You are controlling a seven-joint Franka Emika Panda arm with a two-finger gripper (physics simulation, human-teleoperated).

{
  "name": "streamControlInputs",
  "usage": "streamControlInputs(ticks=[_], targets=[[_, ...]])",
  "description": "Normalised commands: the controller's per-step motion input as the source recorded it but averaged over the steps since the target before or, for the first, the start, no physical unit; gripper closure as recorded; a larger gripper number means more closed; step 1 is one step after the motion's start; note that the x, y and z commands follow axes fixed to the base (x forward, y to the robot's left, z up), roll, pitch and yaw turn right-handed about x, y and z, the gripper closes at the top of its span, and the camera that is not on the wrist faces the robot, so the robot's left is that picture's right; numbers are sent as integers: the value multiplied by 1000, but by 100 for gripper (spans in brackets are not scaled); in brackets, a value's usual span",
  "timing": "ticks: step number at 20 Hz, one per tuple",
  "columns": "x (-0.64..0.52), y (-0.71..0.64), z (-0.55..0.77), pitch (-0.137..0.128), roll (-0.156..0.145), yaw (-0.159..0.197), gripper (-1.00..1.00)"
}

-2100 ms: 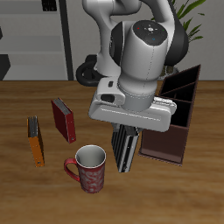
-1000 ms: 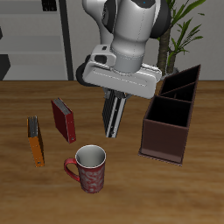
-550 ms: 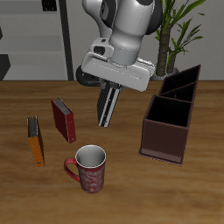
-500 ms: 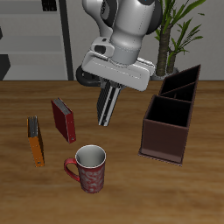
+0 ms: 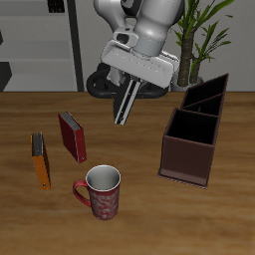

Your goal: Place the striped book into the left desk caddy's front compartment

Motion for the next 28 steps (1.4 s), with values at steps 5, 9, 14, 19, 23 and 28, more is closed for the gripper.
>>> streamControlInputs(ticks=[5, 9, 14, 19, 23, 28], targets=[[-421, 277, 27, -47, 26, -7, 100], [-406, 204, 72, -58, 15, 0, 100], [-297, 57, 32, -16, -19, -43, 100], [-414, 75, 5, -19, -45, -51, 100], [-332, 188, -103, 15, -19, 8, 100], [-308, 307, -166, 10, 10, 39, 100]])
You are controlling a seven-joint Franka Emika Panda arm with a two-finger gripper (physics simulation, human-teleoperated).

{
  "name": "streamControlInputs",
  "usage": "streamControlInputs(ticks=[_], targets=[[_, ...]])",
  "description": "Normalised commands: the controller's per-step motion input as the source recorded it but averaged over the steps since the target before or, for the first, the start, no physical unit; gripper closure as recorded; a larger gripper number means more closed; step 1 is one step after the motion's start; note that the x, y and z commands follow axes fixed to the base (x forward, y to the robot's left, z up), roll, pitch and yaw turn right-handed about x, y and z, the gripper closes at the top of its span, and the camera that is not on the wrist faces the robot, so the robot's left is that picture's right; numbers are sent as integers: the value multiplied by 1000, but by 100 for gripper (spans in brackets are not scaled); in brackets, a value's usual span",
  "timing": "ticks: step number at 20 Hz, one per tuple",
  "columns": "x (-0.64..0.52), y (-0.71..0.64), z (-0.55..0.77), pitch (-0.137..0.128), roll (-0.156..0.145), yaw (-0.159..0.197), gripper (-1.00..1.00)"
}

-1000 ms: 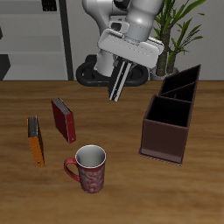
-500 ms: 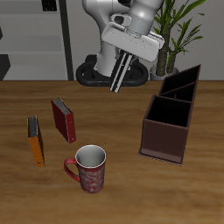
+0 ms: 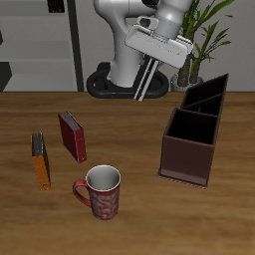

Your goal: Place the striped book into the left desk caddy's front compartment

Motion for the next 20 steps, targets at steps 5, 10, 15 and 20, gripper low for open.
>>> streamControlInputs(ticks=[5, 10, 15, 20], targets=[[-156, 356, -120, 4, 137, 17, 100], [-90, 92, -5, -22, 39, -39, 100], [-60, 159, 41, -34, 46, -51, 100], [-47, 176, 142, -56, 20, -48, 100]])
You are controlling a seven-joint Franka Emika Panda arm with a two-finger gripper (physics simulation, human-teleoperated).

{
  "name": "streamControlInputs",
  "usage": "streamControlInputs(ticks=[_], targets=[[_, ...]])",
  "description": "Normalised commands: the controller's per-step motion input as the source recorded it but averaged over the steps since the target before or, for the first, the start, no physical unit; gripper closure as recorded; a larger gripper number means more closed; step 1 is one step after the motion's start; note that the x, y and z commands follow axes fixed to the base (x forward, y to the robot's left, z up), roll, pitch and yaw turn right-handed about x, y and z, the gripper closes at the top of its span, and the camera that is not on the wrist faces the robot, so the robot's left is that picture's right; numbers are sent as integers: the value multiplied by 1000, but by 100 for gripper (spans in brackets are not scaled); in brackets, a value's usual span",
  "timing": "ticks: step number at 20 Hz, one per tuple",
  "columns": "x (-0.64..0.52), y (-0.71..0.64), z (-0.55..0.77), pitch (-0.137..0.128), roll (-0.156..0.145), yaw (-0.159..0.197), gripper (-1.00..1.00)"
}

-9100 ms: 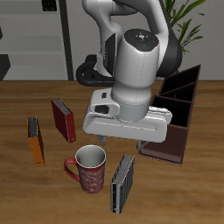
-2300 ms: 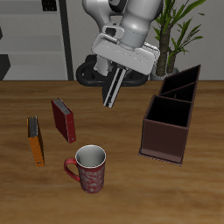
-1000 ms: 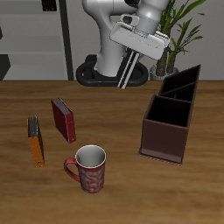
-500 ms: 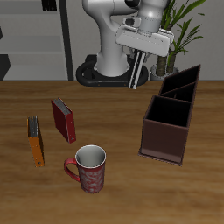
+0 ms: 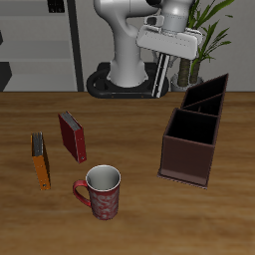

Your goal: Place the striped book into the left desk caddy's front compartment

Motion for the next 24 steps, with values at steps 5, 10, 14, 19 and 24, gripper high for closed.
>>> streamControlInputs(ticks=[5, 10, 14, 19, 24], targets=[[42, 130, 75, -15, 25, -27, 100], [93, 193, 27, -9, 28, -73, 100], [92, 263, -58, 12, 55, -30, 100], [85, 224, -19, 12, 46, -30, 100], [90, 193, 39, 4, 47, -8, 100]])
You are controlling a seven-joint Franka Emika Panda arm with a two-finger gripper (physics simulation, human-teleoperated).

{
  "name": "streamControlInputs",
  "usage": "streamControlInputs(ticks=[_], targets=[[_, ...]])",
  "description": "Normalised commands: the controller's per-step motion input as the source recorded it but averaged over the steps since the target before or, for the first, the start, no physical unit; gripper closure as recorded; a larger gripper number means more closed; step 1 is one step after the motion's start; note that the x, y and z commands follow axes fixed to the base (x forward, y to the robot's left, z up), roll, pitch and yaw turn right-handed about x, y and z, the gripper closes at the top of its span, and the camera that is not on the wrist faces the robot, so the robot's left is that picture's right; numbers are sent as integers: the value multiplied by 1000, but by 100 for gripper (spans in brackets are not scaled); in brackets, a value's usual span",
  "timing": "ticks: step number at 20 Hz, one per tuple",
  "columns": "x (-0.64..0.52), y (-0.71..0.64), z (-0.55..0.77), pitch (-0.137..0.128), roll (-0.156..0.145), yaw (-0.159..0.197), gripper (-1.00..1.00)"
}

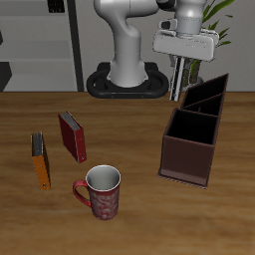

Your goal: Place the striped book into the left desk caddy's front compartment

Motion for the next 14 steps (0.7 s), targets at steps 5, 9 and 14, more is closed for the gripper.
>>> streamControlInputs(ticks=[5, 9, 14], targets=[[34, 124, 86, -13, 17, -15, 100], [58, 188, 27, -1, 33, -7, 100], [100, 110, -49, 23, 28, -8, 100]])
